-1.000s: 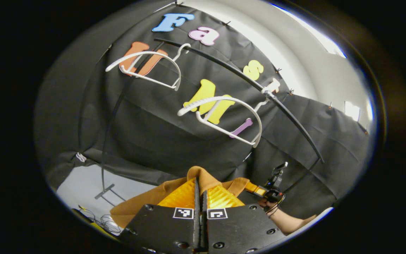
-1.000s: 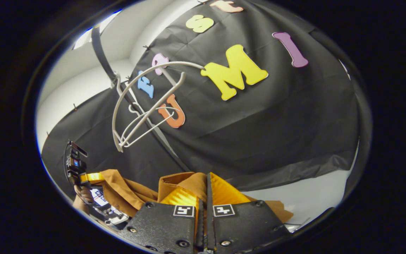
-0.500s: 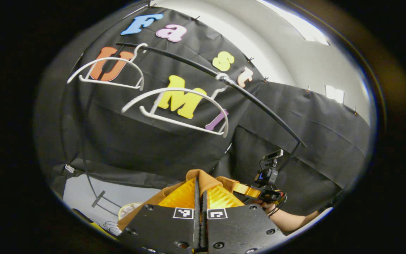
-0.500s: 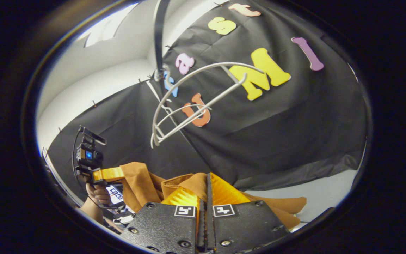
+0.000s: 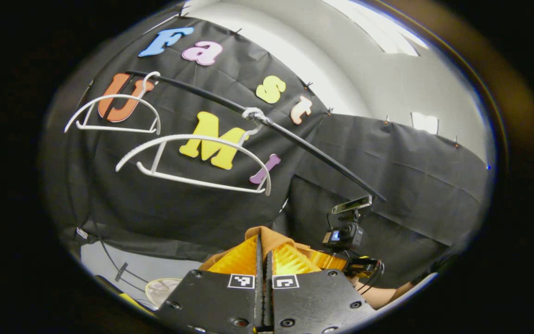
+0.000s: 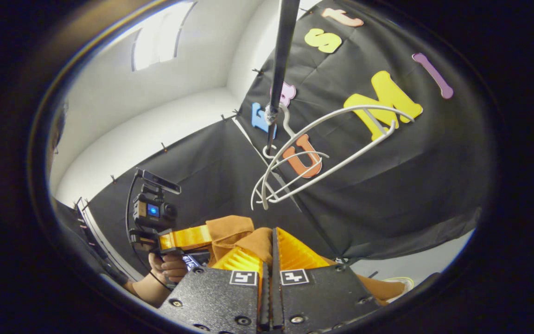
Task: Grasp the clothes on the hanger with both hands and then place them into the laundry hamper below.
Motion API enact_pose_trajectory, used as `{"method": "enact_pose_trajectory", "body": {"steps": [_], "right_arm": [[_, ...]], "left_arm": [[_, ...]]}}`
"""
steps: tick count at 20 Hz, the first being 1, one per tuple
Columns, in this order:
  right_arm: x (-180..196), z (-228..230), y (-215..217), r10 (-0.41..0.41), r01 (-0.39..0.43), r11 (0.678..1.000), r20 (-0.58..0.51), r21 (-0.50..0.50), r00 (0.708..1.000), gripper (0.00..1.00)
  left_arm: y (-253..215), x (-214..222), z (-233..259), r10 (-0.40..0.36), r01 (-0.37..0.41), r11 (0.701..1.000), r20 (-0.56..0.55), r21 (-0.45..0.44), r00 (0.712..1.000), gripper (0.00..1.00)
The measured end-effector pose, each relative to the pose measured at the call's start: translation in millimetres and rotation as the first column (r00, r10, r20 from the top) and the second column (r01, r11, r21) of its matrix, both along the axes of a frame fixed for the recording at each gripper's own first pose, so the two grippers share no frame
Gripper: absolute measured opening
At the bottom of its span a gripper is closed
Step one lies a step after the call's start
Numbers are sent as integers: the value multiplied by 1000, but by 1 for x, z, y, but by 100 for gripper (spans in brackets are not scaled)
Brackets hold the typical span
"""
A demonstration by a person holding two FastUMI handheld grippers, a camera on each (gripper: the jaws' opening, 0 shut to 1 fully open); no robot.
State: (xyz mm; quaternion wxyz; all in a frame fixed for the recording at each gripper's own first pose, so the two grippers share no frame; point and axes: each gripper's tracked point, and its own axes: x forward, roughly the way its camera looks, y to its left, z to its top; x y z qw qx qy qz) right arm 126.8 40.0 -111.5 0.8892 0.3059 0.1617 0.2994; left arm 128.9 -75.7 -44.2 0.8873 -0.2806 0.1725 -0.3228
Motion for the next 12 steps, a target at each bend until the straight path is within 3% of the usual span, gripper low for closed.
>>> {"method": "enact_pose_trajectory", "body": {"steps": [1, 3, 4, 5, 6, 12], "right_arm": [[2, -14, -5, -15, 14, 1000, -32, -18, 999, 5], [2, -48, -9, -34, 29, 998, -92, -62, 995, 5], [4, -64, -9, -40, 29, 995, -118, -91, 992, 5], [6, -78, -10, -42, 26, 993, -141, -119, 989, 5], [8, -91, -9, -45, 21, 989, -162, -144, 986, 5], [12, -175, -17, -125, 35, 957, -301, -288, 946, 5]], "left_arm": [[-4, 2, -17, 4, -4, 1000, -26, 12, 1000, 0], [-6, 5, -49, 27, -22, 998, -78, 63, 997, 0], [-7, 6, -63, 39, -29, 995, -106, 92, 994, 7], [-8, 8, -77, 48, -33, 993, -128, 117, 991, 7], [-2, 5, -100, 57, -36, 989, -150, 140, 987, 0], [0, 8, -190, 127, -44, 961, -296, 275, 947, 0]]}}
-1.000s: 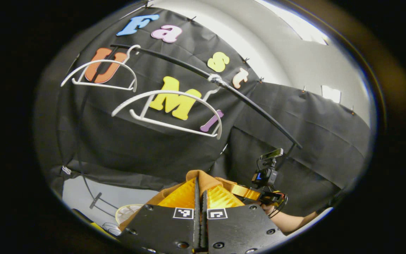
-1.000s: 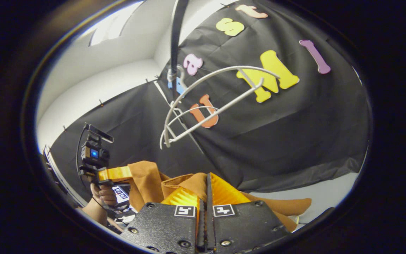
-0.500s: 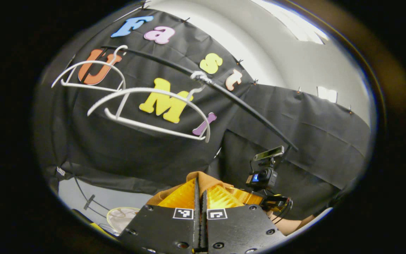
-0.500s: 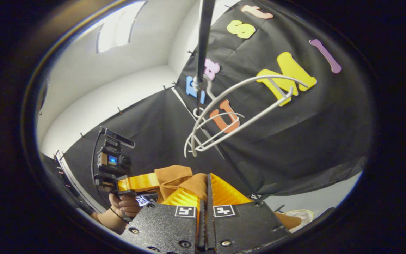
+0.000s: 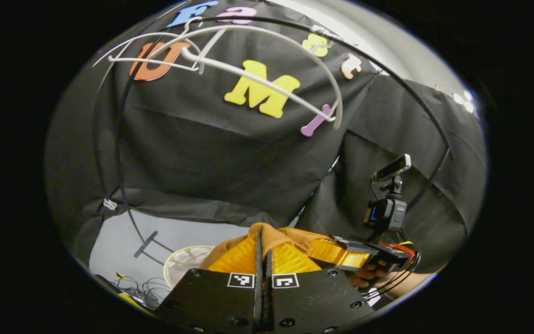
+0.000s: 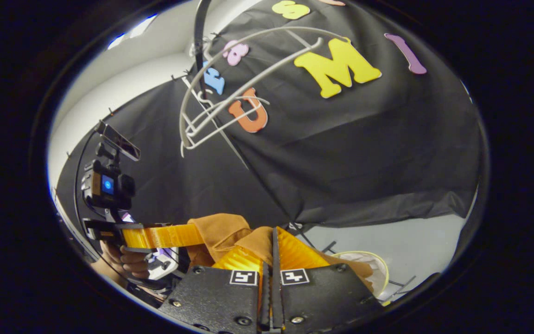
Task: Grasp the clothes on the hanger with both hands and then place them into the laundry hamper below.
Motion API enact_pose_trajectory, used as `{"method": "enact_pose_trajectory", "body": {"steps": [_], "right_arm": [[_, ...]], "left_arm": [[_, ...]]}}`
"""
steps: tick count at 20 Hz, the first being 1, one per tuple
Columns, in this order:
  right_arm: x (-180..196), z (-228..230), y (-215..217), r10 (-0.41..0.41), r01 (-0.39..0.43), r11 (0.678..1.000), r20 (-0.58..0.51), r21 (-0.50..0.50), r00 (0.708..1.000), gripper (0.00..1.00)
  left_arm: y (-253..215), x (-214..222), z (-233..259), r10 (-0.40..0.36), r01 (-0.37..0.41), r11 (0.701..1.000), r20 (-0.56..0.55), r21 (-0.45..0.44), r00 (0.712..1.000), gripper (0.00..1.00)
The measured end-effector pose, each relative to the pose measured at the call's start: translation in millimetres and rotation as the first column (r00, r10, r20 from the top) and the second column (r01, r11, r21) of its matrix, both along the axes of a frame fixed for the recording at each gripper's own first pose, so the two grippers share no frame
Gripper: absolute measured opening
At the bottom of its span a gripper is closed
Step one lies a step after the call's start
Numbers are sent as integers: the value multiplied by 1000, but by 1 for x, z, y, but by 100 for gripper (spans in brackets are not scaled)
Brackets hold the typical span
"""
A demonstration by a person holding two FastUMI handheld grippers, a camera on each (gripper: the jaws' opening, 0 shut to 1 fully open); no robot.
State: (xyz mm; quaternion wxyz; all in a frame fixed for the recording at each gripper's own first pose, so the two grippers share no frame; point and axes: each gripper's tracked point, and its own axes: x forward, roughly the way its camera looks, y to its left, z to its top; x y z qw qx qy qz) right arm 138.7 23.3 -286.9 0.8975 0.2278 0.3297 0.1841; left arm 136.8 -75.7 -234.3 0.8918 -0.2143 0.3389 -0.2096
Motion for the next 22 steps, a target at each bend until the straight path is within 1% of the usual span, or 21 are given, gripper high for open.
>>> {"method": "enact_pose_trajectory", "body": {"steps": [1, 2, 3, 4, 5, 6, 7, 8, 9, 10, 11, 12, 14, 15, 16, 17, 18, 19, 22], "right_arm": [[1, -14, -1, -4, 2, 999, -29, -36, 1000, 3], [0, -30, -6, -11, 7, 997, -56, -73, 998, 6], [1, -46, -13, -30, 19, 992, -90, -122, 996, 6], [0, -63, -21, -58, 34, 983, -130, -181, 990, 6], [-2, -86, -33, -102, 48, 962, -188, -269, 977, 6], [-9, -105, -46, -137, 48, 937, -240, -346, 961, 6], [-18, -114, -54, -162, 51, 926, -271, -373, 949, 10], [-19, -121, -53, -180, 64, 927, -287, -370, 941, 15], [-21, -120, -50, -189, 75, 930, -294, -359, 937, 35], [-22, -117, -49, -200, 87, 931, -296, -353, 934, 38], [-23, -115, -50, -210, 99, 931, -294, -352, 932, 51], [-28, -112, -53, -221, 109, 927, -290, -359, 931, 55], [-36, -100, -56, -243, 131, 919, -274, -371, 931, 70], [-40, -95, -57, -255, 145, 915, -262, -375, 931, 74], [-45, -87, -56, -268, 161, 911, -249, -379, 931, 77], [-50, -77, -55, -280, 176, 906, -233, -386, 931, 77], [-55, -66, -54, -291, 192, 899, -210, -394, 933, 81], [-60, -53, -54, -306, 211, 887, -180, -410, 935, 79], [-81, -10, -50, -335, 266, 855, -82, -446, 939, 80]], "left_arm": [[1, -1, -17, 10, -9, 1000, -32, 26, 999, 0], [3, -4, -33, 18, -15, 999, -68, 52, 998, 0], [5, -5, -50, 30, -21, 997, -108, 80, 994, 0], [5, -11, -66, 35, -18, 994, -162, 106, 986, 0], [1, -24, -89, 28, 13, 988, -260, 155, 965, 1], [1, -47, -107, 34, 50, 977, -386, 205, 922, 17], [3, -63, -124, 52, 59, 968, -426, 244, 903, 34], [-4, -70, -126, 54, 70, 965, -452, 252, 890, 50], [-9, -86, -127, 62, 73, 965, -489, 251, 870, 67], [-7, -98, -130, 67, 69, 968, -517, 240, 853, 83], [-3, -107, -124, 75, 62, 970, -531, 235, 844, 95], [3, -104, -128, 84, 53, 970, -533, 237, 842, 96], [11, -106, -127, 101, 38, 967, -521, 250, 847, 96], [15, -108, -123, 111, 32, 964, -509, 263, 853, 100], [22, -109, -118, 124, 24, 959, -494, 282, 860, 96], [30, -110, -110, 140, 10, 953, -471, 301, 871, 96], [38, -113, -99, 154, -2, 948, -451, 319, 879, 96], [48, -115, -87, 165, -17, 943, -422, 334, 891, 96], [70, -123, -58, 182, -45, 932, -355, 360, 917, 96]]}}
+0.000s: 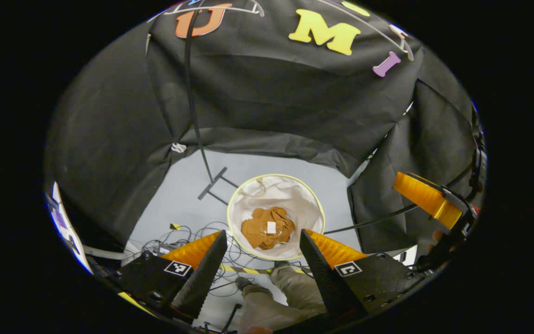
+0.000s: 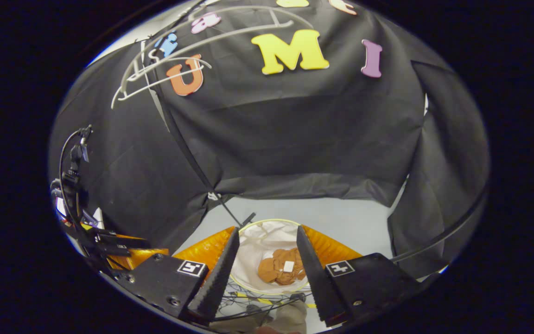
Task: Grasp the clothes on the hanger with both hands and then place them into the laundry hamper below.
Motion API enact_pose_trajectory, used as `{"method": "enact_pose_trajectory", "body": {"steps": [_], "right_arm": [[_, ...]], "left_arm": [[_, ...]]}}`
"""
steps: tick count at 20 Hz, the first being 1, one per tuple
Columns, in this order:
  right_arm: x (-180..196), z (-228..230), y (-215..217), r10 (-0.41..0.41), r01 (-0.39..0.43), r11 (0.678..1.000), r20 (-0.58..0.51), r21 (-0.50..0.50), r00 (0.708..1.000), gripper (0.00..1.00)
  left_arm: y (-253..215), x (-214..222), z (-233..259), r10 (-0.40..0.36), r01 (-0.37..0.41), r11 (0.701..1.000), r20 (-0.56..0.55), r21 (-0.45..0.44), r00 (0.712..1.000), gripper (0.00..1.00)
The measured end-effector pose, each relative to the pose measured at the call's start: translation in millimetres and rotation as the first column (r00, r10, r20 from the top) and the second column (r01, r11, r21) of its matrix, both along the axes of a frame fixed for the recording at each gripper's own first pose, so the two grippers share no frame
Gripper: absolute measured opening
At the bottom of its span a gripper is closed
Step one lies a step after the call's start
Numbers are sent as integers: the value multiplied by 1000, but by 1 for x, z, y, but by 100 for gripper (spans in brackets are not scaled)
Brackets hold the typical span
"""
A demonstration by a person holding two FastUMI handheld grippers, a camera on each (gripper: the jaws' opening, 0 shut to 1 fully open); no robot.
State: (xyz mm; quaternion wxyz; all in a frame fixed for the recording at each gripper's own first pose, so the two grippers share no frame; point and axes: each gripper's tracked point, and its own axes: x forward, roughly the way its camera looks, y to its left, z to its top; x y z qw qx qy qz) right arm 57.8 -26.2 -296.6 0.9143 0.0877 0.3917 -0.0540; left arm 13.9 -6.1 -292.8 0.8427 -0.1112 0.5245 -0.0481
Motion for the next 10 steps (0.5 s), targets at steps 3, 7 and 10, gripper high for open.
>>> {"method": "enact_pose_trajectory", "body": {"steps": [3, 7, 10], "right_arm": [[-29, 45, 0, -36, 40, 998, 77, -54, 996, 81], [-65, 112, -26, -111, 140, 983, 216, -122, 970, 81], [-70, 178, -46, -135, 211, 962, 369, -175, 920, 98]], "left_arm": [[15, -2, 20, -61, 63, 998, 88, -14, 994, 96], [50, -1, 52, -42, 43, 999, 187, 0, 982, 97], [63, 0, 89, -39, 28, 999, 295, 43, 955, 96]]}}
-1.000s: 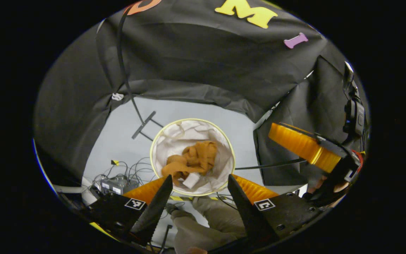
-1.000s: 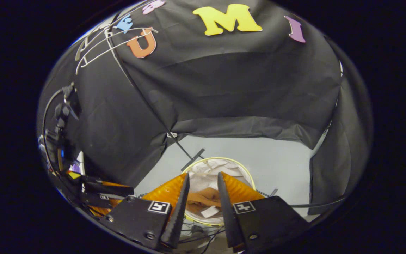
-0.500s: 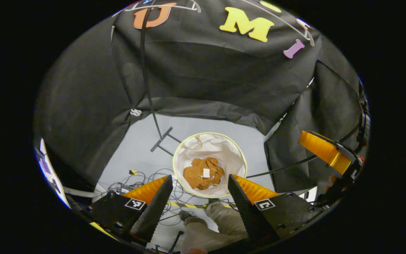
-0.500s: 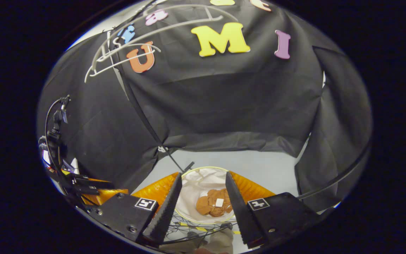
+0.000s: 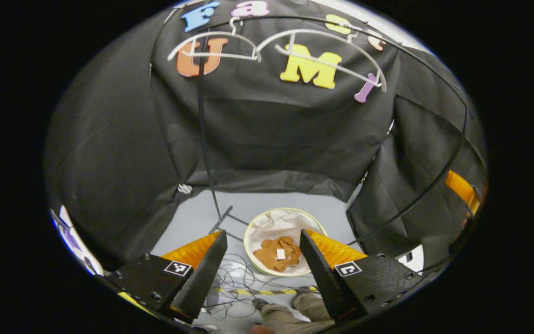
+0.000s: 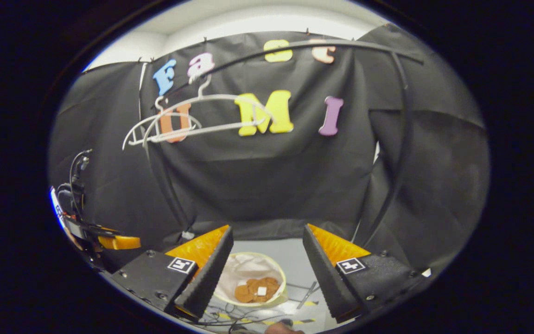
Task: Grasp the clothes on the hanger with both hands and then place them into the laundry hamper below.
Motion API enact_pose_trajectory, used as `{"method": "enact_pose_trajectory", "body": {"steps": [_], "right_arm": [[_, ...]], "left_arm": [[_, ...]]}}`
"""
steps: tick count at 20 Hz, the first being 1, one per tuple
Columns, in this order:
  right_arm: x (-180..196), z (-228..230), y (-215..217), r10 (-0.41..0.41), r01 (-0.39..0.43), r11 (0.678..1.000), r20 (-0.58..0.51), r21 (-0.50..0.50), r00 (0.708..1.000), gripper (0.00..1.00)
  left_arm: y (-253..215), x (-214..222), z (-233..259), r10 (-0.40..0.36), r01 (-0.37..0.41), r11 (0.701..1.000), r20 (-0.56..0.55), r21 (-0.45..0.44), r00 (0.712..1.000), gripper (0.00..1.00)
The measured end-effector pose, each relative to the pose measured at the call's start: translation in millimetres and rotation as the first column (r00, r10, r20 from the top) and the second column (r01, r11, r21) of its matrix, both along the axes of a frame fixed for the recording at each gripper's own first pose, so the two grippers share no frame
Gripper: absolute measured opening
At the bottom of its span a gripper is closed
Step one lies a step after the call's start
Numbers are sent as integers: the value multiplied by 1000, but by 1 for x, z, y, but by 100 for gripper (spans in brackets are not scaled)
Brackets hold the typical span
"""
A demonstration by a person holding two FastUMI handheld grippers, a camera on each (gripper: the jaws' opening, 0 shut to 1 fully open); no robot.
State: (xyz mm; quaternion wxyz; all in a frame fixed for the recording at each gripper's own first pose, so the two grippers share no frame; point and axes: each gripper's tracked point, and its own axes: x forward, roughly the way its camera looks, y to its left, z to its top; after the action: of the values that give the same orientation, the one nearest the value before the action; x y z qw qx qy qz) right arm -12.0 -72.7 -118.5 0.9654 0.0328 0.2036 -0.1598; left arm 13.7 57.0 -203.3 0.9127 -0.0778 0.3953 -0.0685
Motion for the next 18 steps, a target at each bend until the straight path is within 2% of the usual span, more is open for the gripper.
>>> {"method": "enact_pose_trajectory", "body": {"steps": [3, 6, 7, 9, 10, 12, 13, 16, 18], "right_arm": [[-2, 53, 2, 23, -15, 998, 126, -63, 992, 96], [-14, 97, 9, 110, -82, 987, 214, -137, 971, 99], [-23, 111, 9, 138, -99, 981, 237, -166, 962, 96], [-46, 132, 6, 190, -132, 968, 273, -215, 943, 100], [-56, 143, 3, 206, -139, 962, 294, -233, 933, 100], [-72, 156, -2, 234, -159, 957, 327, -242, 916, 100], [-78, 158, -1, 251, -177, 956, 339, -234, 907, 100], [-99, 164, -6, 276, -209, 955, 371, -212, 887, 100], [-112, 167, -4, 304, -229, 947, 396, -226, 867, 100]], "left_arm": [[0, 7, 58, 22, -23, 1000, 138, 8, 990, 96], [-5, 5, 113, 72, -67, 997, 276, -27, 958, 96], [-6, 3, 129, 86, -80, 996, 319, -29, 944, 96], [-15, -10, 161, 102, -99, 995, 402, -29, 910, 96], [-20, -22, 173, 108, -106, 994, 437, -29, 893, 100], [-34, -39, 199, 114, -115, 993, 497, -28, 860, 89], [-41, -49, 212, 122, -126, 992, 525, -28, 842, 89], [-59, -81, 242, 144, -164, 986, 599, -22, 787, 96], [-64, -104, 242, 138, -181, 983, 637, 2, 758, 100]]}}
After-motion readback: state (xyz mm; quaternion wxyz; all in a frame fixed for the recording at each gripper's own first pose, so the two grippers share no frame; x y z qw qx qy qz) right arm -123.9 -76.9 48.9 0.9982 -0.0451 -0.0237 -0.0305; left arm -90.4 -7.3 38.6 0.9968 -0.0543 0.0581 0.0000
